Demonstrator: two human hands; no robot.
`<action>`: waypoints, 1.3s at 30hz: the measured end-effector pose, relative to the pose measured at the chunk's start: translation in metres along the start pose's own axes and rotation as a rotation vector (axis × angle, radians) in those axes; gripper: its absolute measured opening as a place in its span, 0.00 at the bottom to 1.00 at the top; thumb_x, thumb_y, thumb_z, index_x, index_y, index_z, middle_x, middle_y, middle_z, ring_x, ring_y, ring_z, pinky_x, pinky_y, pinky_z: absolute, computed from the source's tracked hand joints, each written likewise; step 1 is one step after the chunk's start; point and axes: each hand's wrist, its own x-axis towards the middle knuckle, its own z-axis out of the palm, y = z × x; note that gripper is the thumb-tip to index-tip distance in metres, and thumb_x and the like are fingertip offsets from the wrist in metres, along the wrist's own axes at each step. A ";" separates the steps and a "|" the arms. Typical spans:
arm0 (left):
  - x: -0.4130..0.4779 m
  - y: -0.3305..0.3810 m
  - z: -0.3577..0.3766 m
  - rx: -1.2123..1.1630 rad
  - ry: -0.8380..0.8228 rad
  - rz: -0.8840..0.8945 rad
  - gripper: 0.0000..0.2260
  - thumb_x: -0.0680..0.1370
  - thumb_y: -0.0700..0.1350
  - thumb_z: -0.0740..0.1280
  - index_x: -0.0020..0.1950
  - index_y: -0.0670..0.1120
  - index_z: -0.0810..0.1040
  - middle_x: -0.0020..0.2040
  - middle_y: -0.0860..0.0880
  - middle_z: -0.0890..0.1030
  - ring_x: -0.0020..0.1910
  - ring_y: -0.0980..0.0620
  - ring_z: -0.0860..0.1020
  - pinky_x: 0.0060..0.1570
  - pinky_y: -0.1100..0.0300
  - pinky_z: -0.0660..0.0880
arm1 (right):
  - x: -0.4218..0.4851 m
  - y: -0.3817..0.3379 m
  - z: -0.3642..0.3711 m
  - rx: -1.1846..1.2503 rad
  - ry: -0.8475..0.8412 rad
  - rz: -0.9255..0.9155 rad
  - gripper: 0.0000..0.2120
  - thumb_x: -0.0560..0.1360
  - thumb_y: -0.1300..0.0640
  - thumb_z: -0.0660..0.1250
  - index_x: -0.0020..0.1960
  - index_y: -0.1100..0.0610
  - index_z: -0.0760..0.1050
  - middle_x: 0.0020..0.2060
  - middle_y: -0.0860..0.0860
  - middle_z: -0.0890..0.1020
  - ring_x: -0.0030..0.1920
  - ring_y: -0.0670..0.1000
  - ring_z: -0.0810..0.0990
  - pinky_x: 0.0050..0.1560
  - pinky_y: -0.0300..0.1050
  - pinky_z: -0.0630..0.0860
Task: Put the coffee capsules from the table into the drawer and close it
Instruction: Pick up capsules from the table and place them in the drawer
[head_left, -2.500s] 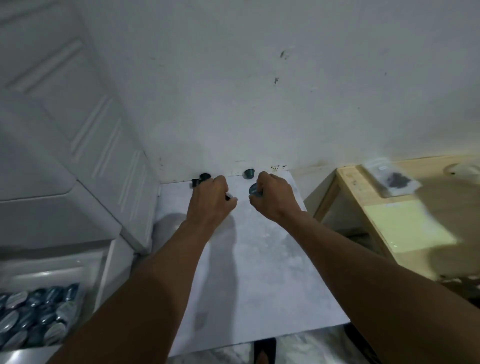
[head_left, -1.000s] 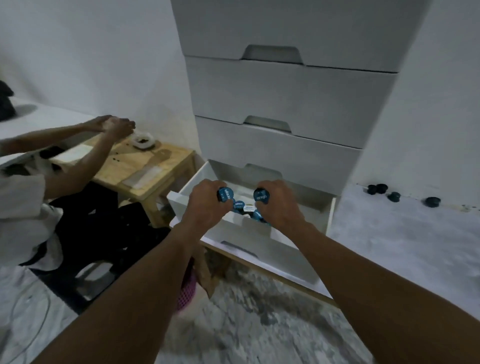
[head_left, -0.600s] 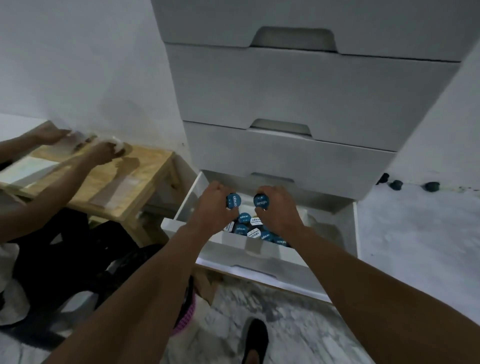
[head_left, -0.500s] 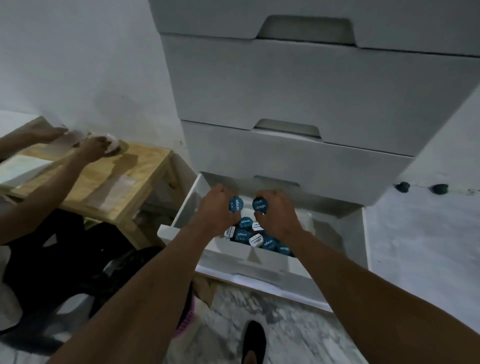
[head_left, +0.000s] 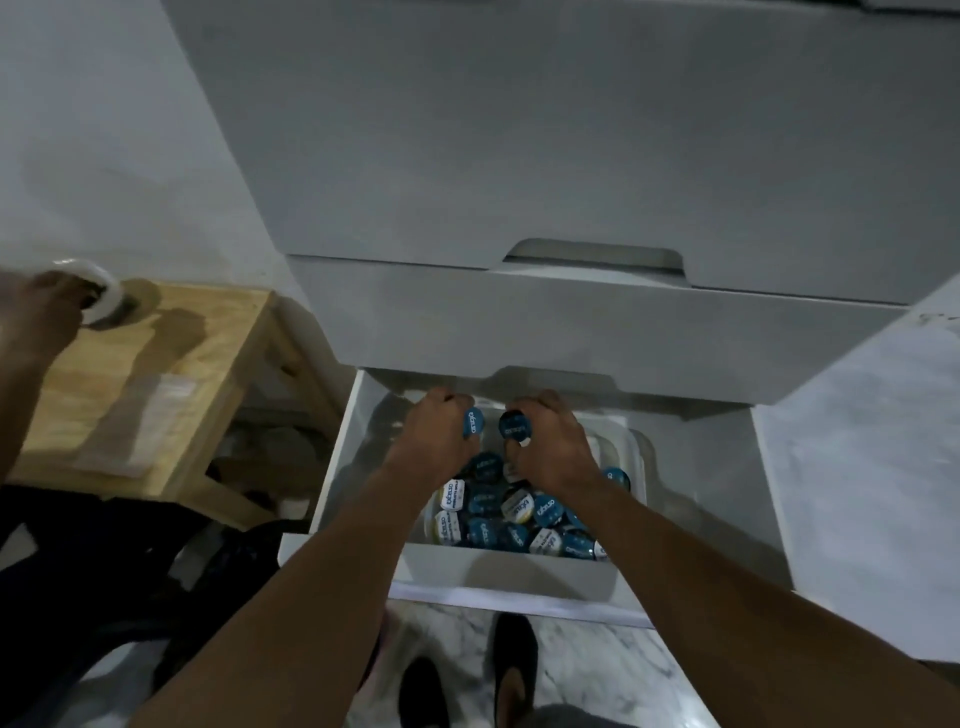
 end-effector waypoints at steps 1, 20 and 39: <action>0.002 -0.001 0.001 0.010 -0.014 0.011 0.18 0.74 0.43 0.70 0.63 0.41 0.77 0.56 0.41 0.76 0.52 0.45 0.77 0.55 0.56 0.76 | 0.000 -0.001 0.001 -0.002 0.001 0.015 0.24 0.70 0.63 0.70 0.66 0.55 0.73 0.63 0.53 0.72 0.60 0.55 0.75 0.61 0.41 0.71; 0.010 -0.014 0.013 0.160 -0.067 0.096 0.17 0.75 0.44 0.67 0.63 0.43 0.73 0.58 0.43 0.76 0.58 0.45 0.74 0.54 0.53 0.73 | 0.008 -0.005 0.023 -0.064 -0.037 0.112 0.16 0.72 0.65 0.67 0.59 0.60 0.73 0.53 0.58 0.79 0.54 0.58 0.77 0.53 0.48 0.75; 0.004 -0.028 0.012 0.396 -0.059 0.177 0.13 0.75 0.41 0.67 0.59 0.49 0.78 0.57 0.48 0.79 0.59 0.47 0.72 0.59 0.50 0.70 | 0.008 -0.002 0.026 -0.081 -0.027 0.072 0.14 0.75 0.66 0.63 0.58 0.59 0.79 0.56 0.58 0.78 0.56 0.58 0.77 0.60 0.48 0.75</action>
